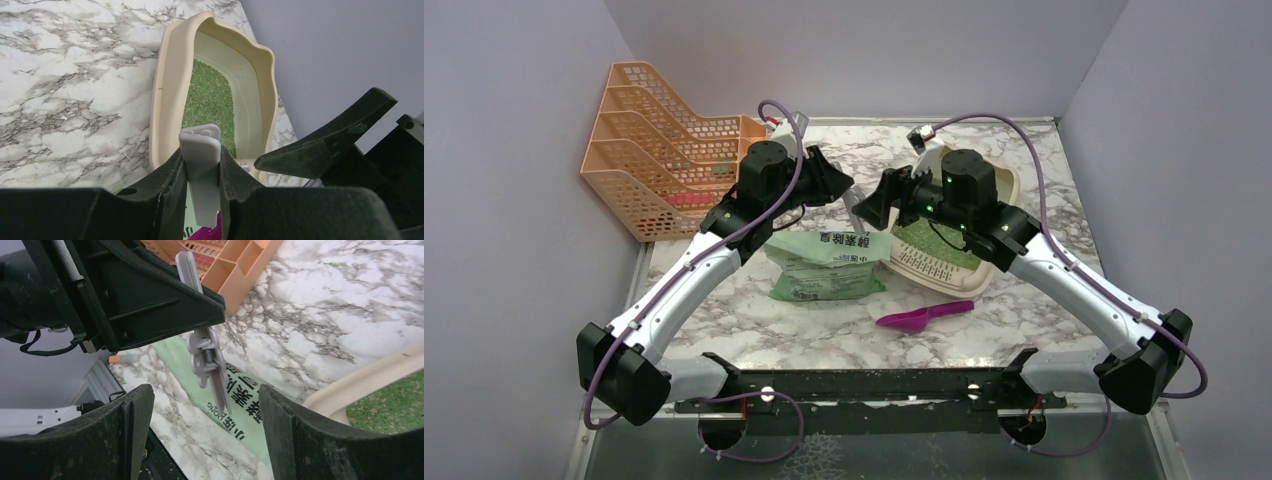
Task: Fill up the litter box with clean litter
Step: Clamp the cat litter bag at the center of the board.
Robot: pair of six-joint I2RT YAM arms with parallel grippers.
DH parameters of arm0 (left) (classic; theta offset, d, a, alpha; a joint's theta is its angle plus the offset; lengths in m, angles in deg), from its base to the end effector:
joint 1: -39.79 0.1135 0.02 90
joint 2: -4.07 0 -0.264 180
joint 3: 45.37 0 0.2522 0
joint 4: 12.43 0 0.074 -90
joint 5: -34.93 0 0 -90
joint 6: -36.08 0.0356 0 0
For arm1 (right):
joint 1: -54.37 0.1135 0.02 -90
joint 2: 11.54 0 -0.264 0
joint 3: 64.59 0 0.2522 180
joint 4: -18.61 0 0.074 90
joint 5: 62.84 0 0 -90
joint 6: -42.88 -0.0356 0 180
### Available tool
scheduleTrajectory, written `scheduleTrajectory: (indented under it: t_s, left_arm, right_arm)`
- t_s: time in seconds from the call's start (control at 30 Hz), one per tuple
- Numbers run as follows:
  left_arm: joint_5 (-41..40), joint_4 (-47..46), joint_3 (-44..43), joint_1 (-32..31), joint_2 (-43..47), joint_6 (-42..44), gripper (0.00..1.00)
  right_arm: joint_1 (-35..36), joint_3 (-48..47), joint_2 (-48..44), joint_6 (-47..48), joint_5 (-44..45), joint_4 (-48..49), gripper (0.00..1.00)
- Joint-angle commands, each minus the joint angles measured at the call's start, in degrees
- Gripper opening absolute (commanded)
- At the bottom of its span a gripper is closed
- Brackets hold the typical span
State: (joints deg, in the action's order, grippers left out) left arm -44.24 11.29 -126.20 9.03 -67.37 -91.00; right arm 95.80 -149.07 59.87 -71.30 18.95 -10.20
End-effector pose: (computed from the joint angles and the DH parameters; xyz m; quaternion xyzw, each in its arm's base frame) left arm 0.2461 -0.1543 0.3779 0.0145 0.7883 -0.4026 0.4651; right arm 0.2116 0.1935 0.3911 -0.1620 0.7797 0.3742 0.4751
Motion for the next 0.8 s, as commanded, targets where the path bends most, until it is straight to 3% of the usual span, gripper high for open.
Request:
scheduleTrajectory:
  t_s: [0.0, 0.17, 0.33, 0.77]
  left_arm:
    - [-0.87, -1.24, 0.21, 0.0, 1.12, -0.1, 0.15]
    - [-0.42, -1.08, -0.08, 0.0, 0.82, -0.1, 0.15]
    - [-0.28, -0.93, -0.21, 0.0, 0.84, 0.07, 0.15]
    - [-0.2, -0.12, -0.68, 0.0, 0.42, 0.25, 0.15]
  right_arm:
    - [0.15, -0.24, 2.31, 0.43, -8.25, 4.89, 0.81]
    - [0.14, -2.88, 5.3, 2.63, -6.99, 3.12, 0.8]
    - [0.16, -3.87, 6.5, 3.87, -6.01, 3.46, 0.69]
    - [0.14, -3.95, 7.05, 3.99, -6.71, 6.37, 0.54]
